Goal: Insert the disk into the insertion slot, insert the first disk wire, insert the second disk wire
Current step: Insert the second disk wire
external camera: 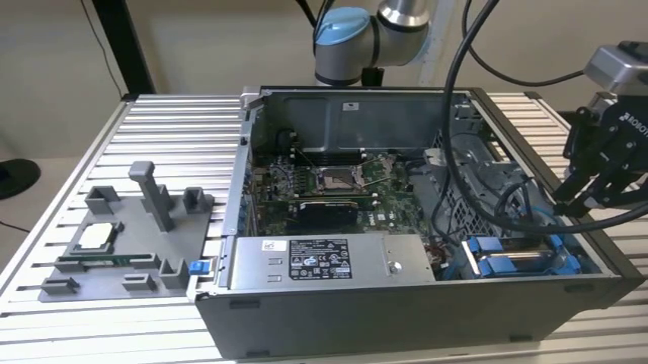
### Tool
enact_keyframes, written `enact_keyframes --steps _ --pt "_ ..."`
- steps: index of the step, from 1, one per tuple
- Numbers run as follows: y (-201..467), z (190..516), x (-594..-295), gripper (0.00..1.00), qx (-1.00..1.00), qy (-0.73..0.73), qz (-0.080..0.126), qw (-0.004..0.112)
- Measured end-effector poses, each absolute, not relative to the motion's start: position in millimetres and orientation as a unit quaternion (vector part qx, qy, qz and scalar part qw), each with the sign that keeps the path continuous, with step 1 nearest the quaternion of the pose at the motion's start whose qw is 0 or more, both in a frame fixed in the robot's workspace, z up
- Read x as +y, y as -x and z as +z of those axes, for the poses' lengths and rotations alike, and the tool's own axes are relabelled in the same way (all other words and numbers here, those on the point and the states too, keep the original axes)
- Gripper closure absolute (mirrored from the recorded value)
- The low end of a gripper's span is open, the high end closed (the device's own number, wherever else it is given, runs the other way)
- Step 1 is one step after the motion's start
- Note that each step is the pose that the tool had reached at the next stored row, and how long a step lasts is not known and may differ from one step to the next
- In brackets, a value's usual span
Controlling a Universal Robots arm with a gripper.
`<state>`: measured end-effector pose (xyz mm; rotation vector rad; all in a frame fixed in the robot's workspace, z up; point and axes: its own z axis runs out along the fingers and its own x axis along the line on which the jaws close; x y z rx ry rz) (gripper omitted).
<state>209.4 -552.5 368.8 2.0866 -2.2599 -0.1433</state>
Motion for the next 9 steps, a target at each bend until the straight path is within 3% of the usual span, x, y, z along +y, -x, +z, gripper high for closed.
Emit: enact_keyframes --steps 9 --pt "-208.9 367.8 -552.6 0.00 -0.734 -0.677 -0.047 0.031"
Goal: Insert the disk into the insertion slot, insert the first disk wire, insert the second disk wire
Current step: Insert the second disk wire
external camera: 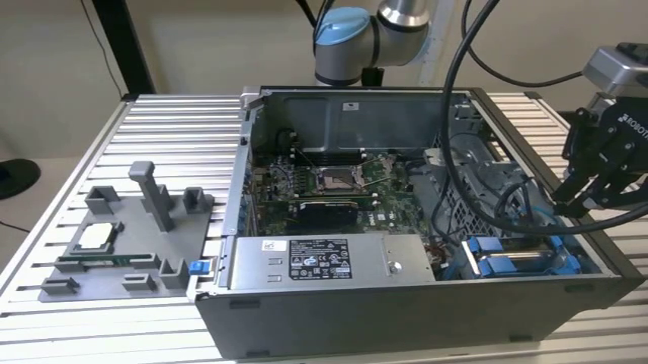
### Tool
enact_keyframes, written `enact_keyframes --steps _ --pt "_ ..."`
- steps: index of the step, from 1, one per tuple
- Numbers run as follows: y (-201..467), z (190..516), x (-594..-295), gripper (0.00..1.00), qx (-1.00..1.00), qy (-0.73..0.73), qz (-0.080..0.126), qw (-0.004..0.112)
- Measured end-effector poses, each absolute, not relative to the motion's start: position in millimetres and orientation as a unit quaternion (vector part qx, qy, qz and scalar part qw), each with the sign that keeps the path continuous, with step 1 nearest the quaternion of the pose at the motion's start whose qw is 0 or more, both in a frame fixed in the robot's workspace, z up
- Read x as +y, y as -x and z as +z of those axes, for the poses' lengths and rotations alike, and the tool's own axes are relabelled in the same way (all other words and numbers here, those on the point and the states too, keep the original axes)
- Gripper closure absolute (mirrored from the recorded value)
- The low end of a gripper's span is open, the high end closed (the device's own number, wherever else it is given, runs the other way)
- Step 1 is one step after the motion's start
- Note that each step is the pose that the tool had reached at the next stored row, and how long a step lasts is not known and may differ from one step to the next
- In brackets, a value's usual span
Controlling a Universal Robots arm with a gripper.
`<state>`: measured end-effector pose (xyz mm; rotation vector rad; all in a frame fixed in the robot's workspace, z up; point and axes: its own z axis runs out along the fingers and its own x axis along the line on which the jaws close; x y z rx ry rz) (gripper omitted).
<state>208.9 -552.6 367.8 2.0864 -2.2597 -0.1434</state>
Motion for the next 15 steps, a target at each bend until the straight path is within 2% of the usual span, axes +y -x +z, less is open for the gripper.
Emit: enact_keyframes --steps 10,11,15 --pt "-208.9 367.7 -552.5 0.00 -0.733 -0.677 -0.047 0.032" --pt "-208.9 367.7 -552.5 1.00 -0.734 -0.677 -0.047 0.032" --pt "-208.1 368.4 -552.9 1.00 -0.734 -0.677 -0.047 0.032"
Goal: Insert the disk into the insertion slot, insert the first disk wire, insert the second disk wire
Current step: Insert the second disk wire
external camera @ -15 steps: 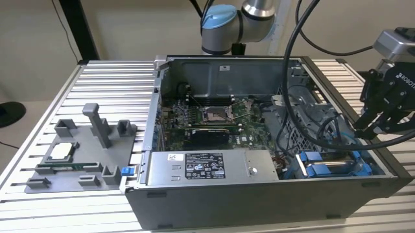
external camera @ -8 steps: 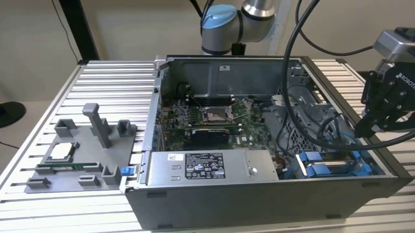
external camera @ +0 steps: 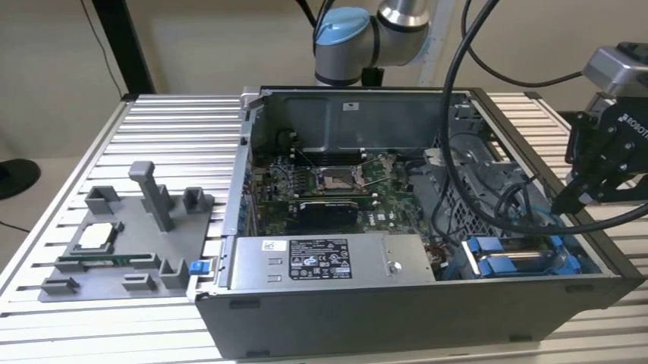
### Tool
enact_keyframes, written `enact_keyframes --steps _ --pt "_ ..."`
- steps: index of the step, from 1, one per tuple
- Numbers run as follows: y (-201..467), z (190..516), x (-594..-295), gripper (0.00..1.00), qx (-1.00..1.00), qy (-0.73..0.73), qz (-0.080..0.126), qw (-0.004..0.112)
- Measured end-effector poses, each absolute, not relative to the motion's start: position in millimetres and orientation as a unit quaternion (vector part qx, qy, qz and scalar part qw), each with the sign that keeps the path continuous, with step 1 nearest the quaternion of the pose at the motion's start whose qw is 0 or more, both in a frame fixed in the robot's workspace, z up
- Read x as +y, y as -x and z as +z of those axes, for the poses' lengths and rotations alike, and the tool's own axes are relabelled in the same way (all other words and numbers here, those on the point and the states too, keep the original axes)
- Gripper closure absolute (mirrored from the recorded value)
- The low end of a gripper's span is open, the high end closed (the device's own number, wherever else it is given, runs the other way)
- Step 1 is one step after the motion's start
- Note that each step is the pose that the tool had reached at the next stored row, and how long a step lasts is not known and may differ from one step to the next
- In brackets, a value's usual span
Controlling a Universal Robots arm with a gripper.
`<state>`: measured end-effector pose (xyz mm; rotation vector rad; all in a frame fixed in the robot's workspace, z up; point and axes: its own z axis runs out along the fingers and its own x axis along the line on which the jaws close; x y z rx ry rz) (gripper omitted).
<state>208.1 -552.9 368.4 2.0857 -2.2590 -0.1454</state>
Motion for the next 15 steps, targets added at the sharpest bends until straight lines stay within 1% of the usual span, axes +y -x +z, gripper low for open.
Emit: enact_keyframes --steps 15 --pt "-168 378 -560 1.00 -0.733 -0.678 -0.053 0.025"
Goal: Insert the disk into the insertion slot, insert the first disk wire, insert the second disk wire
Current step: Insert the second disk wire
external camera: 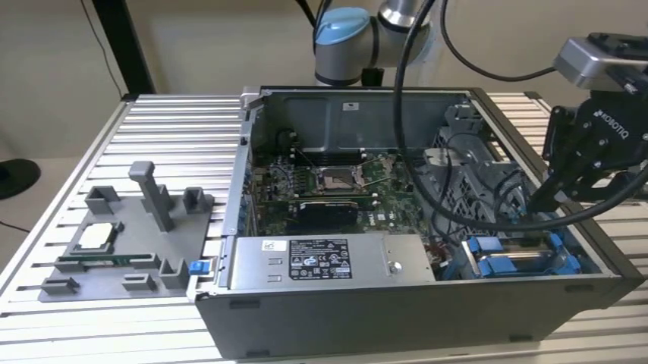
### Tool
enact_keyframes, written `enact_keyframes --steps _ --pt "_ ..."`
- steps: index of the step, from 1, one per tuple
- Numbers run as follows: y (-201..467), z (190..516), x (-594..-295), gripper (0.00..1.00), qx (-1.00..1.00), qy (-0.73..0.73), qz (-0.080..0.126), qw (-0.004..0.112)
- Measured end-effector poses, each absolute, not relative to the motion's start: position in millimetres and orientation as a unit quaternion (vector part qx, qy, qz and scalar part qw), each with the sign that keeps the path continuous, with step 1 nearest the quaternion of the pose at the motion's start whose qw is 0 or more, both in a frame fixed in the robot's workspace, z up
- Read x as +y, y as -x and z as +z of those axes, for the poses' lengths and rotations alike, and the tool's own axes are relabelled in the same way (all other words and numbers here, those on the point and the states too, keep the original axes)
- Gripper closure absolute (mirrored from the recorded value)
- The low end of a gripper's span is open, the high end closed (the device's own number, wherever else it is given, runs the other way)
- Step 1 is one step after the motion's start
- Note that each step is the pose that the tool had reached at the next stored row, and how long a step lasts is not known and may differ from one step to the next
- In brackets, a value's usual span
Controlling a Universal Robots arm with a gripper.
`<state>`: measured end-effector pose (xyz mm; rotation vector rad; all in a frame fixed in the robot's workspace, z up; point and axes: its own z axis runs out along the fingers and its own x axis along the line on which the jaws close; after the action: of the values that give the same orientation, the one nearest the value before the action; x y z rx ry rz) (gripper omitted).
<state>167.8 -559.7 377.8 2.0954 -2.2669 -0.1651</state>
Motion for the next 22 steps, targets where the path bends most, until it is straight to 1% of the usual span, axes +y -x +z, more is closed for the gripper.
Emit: enact_keyframes --steps 4,7,9,14,16,19,22 --pt "-153 378 -562 1.00 -0.733 -0.678 -0.052 0.022" --pt "-142 378 -564 1.00 -0.733 -0.678 -0.048 0.018" --pt "-139 378 -565 1.00 -0.733 -0.679 -0.041 0.011" --pt "-135 377 -568 1.00 -0.732 -0.680 -0.020 -0.013" --pt "-134 376 -569 1.00 -0.731 -0.682 -0.014 -0.019" --pt "-134 375 -569 1.00 -0.729 -0.684 -0.011 -0.022" --pt "-134 374 -569 1.00 -0.729 -0.684 -0.010 -0.023"
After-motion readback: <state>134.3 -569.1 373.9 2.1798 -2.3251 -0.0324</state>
